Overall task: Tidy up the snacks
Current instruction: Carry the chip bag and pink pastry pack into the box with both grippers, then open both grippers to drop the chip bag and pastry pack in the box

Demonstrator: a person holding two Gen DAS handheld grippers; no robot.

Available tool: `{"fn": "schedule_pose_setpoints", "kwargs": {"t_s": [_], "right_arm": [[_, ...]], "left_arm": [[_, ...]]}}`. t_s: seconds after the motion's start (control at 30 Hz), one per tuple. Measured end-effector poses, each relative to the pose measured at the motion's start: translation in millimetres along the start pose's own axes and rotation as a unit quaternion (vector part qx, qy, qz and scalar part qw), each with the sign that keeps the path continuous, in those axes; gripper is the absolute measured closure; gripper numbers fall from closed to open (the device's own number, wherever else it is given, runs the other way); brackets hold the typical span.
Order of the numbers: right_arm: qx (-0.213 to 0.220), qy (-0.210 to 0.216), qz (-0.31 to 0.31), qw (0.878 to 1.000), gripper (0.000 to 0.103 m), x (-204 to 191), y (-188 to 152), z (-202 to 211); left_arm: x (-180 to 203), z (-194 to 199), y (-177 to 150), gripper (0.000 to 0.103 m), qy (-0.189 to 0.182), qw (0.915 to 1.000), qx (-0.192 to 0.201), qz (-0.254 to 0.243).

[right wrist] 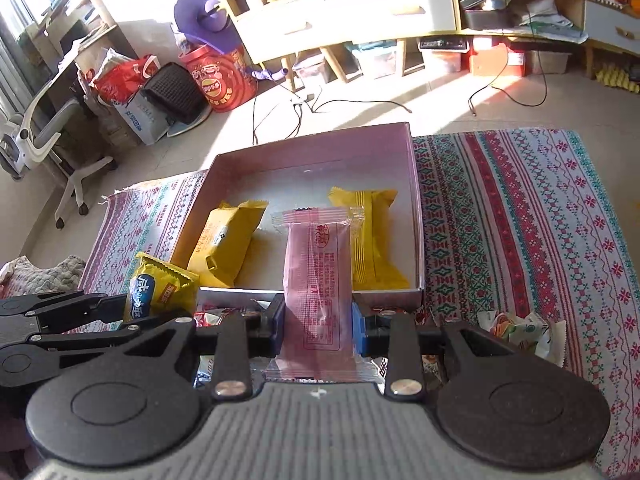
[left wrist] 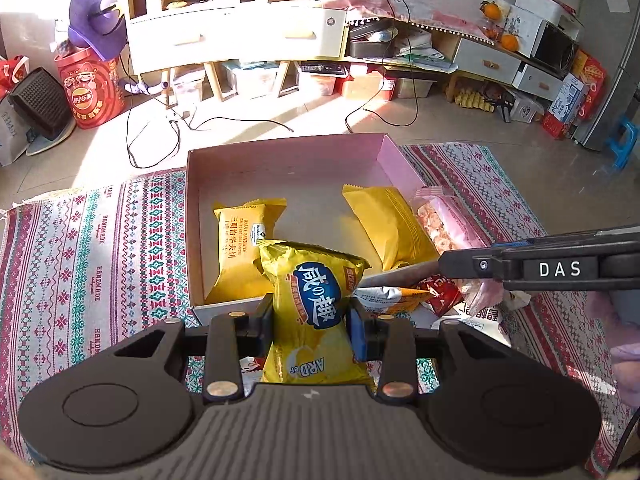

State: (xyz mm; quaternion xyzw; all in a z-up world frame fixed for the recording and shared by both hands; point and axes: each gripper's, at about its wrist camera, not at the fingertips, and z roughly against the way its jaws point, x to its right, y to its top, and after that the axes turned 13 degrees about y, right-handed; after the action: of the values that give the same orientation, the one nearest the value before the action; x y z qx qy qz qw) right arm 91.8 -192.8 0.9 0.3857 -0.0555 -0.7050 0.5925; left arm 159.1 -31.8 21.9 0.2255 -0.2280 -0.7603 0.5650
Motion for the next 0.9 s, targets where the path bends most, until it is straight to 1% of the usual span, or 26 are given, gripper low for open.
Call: {"fn": "schedule_pose_setpoints", "kwargs": {"t_s": [0.2,0.3,0.47,0.7,0.9], "right_arm": [[0.016,0.002,-0.018,1.0,0.074,15.6,24.6,-11.3],[0.016,0.003,-0.027,0.999,0.074,23.5,37.2,-20.3],[0.012,0.001,-0.033,0.999,0.074,29.6,53.3,-38.1],[0.007,0.005,-0.039,0.999,0.074,30.1,62.4,-57.6],[0.005,0.004,-0.041,0.999,0.074,30.2,67.2,-67.8]], "left_arm": [[9.1,-24.5,22.2,0.06,-0.007,0.9998,0.007,0.017],[12.7,-36.5,28.2,0.06,-0.012,0.9996,0.006,0.024],[18.0,-55.7,34.9,0.06,-0.009,0.9997,-0.004,0.024],[15.8,-74.0,40.8,0.06,0.004,0.9995,-0.015,0.027],[12.6,-81.0,42.5,0.06,0.002,0.9992,-0.019,0.035]]}}
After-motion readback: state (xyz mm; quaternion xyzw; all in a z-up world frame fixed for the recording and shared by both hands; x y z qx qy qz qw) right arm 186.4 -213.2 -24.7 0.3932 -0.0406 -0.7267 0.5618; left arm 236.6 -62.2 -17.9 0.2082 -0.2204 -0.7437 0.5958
